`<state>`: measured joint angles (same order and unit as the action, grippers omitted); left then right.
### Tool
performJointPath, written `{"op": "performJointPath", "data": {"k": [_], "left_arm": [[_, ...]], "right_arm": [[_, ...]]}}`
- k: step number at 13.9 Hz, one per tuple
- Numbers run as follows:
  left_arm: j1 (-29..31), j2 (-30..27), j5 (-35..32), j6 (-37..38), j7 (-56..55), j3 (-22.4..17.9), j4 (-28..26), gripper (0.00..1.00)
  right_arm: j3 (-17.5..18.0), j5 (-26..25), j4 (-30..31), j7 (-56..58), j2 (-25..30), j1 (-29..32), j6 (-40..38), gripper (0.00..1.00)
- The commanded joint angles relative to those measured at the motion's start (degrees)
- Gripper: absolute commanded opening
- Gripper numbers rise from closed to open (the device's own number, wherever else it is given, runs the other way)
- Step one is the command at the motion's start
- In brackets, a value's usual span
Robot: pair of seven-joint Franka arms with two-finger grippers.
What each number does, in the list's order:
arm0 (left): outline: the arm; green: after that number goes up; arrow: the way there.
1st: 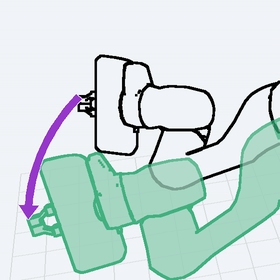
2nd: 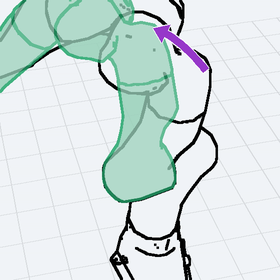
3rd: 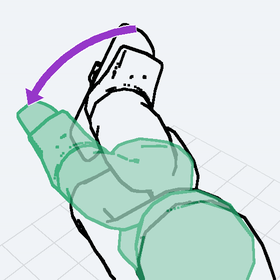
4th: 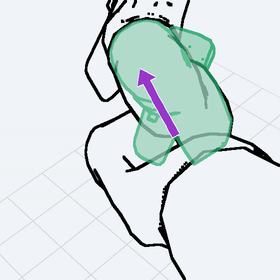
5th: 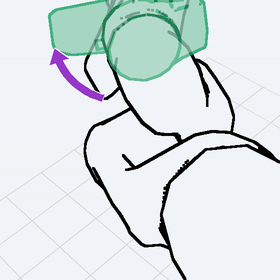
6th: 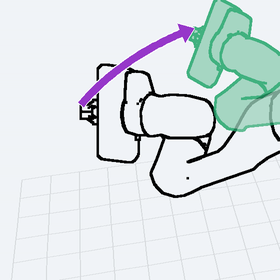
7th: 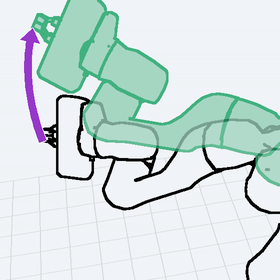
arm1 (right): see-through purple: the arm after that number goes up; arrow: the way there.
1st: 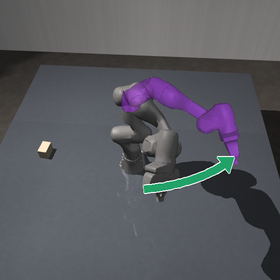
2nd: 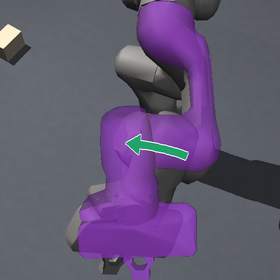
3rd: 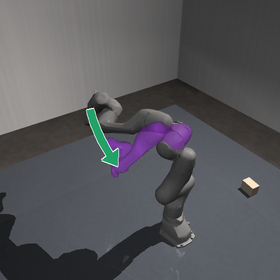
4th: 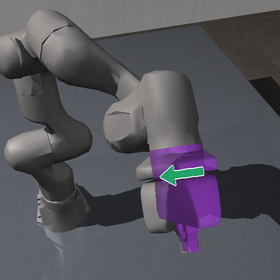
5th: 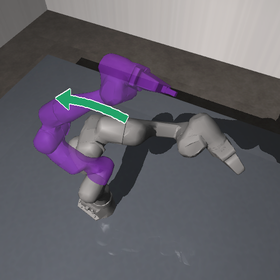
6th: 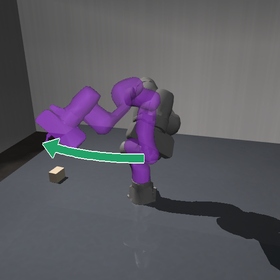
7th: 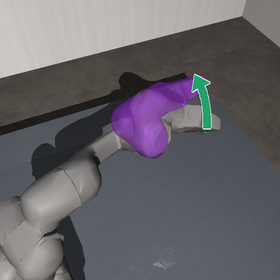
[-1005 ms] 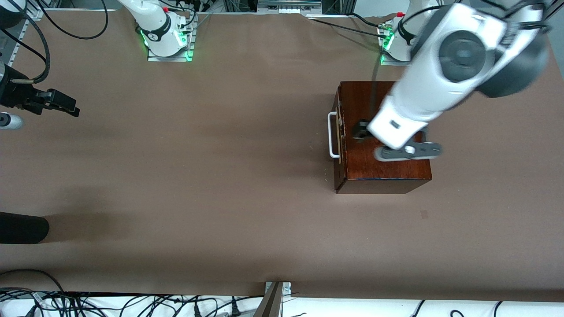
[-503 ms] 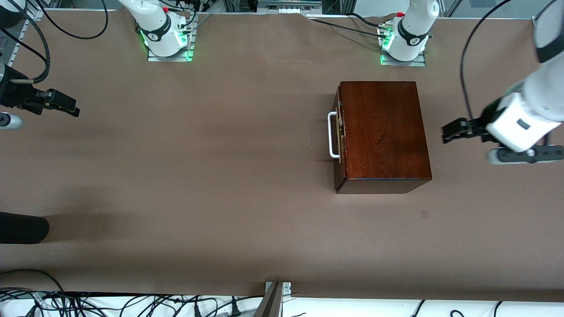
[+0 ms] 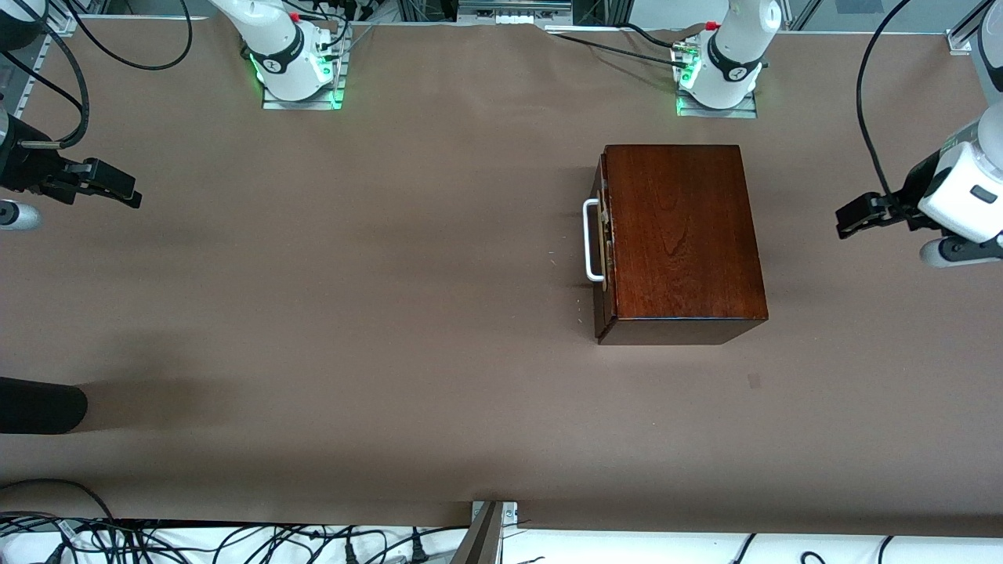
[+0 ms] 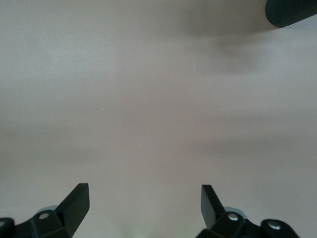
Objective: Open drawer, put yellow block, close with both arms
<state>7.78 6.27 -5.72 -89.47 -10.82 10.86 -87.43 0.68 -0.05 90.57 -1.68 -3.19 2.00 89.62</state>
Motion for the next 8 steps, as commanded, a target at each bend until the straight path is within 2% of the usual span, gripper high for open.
{"op": "performJointPath", "data": {"k": [1, 8], "left_arm": [[-7.15, -5.83, 2.46, -3.51, 1.24, -7.59, -7.75, 1.0], [-6.9, -5.66, 4.93, -1.05, 1.15, -6.99, -6.53, 1.0]], "right_arm": [[-0.07, 0.75, -1.1, 0.45, -0.33, 0.03, -0.42, 1.0], [-0.07, 0.75, -1.19, 0.45, -0.33, 0.03, -0.24, 1.0]]}}
